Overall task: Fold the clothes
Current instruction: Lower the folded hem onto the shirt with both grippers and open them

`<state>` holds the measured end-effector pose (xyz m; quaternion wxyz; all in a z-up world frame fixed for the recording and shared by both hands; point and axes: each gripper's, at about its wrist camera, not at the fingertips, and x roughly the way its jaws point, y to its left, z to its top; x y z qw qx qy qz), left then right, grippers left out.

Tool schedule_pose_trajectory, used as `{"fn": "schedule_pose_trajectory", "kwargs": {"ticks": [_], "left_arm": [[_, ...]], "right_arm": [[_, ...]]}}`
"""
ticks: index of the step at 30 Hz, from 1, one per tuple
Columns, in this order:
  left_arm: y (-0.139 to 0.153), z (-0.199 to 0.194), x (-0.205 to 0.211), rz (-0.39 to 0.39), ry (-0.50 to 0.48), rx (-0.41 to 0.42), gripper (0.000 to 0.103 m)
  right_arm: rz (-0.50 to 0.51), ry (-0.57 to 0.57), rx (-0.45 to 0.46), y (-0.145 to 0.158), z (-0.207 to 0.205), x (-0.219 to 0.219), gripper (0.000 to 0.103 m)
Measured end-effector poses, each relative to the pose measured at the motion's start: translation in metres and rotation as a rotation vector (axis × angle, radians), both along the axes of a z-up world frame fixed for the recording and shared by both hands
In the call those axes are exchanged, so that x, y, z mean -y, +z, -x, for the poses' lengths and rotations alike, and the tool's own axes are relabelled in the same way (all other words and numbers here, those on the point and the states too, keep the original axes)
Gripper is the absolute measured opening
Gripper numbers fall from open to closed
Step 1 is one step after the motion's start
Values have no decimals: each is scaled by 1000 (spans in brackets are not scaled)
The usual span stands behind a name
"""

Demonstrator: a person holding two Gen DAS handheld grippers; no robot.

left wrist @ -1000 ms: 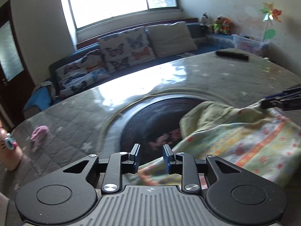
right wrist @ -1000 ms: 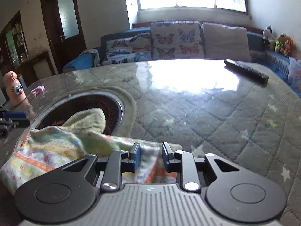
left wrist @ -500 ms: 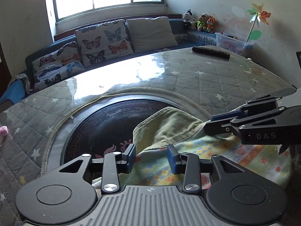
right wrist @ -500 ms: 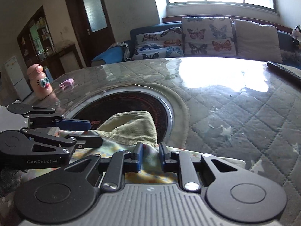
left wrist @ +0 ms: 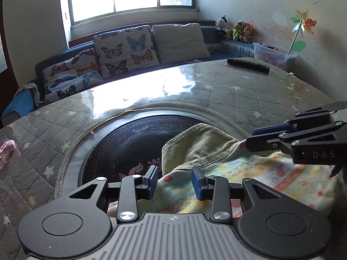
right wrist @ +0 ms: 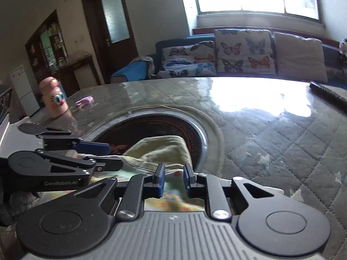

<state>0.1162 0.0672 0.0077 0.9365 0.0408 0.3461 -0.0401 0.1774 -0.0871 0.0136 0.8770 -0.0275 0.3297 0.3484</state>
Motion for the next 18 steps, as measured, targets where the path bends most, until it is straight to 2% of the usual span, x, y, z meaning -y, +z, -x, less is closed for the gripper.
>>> {"fn": "schedule_pose_trajectory", "kwargs": {"ticks": [4,7,8,14,18], "left_arm": [[2,16,5,-7,-31,8,44],[0,28,8,-11,-42,5,50],[-1,31,9,-12,-45,3,52],[-9,51,14,-17,-52,-3,53],[-12,59,15,-25,-45,5,54]], "right_arm": [[31,51,17,1,15,-11,34],[54,64,28,-2,23,-16,35],[69,71,31,-5,27,-19,38],[126,95,74,-13,48,-24,40],[127,111,75,-11,58,-23,42]]}}
